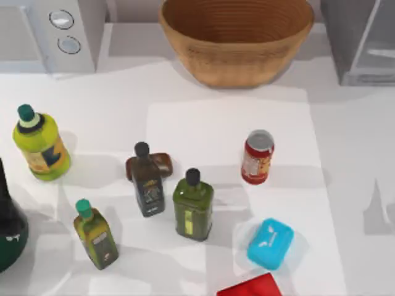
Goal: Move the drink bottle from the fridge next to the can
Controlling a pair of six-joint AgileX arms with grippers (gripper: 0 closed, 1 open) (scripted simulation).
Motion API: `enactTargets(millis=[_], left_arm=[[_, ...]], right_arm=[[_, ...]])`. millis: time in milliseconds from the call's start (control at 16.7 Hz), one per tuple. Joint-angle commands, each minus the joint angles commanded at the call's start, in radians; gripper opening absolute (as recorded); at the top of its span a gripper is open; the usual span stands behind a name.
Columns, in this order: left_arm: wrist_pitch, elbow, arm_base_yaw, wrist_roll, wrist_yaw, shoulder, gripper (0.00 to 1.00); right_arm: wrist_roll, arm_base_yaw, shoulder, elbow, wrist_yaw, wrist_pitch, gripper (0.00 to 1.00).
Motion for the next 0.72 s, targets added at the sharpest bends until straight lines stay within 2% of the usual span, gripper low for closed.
enactTargets(millis=[360, 720], left_arm=[[0.0, 0.0, 0.0, 0.0, 0.0, 0.0, 1.0], [0.0, 0.0, 0.0, 0.0, 0.0, 0.0, 1.0]], right_arm=[[0.001, -0.018, 0.104, 0.073, -0.013, 0.075, 1.0], [0.006, -0.077, 0.571, 0.324, -0.066, 0.333, 1.0]])
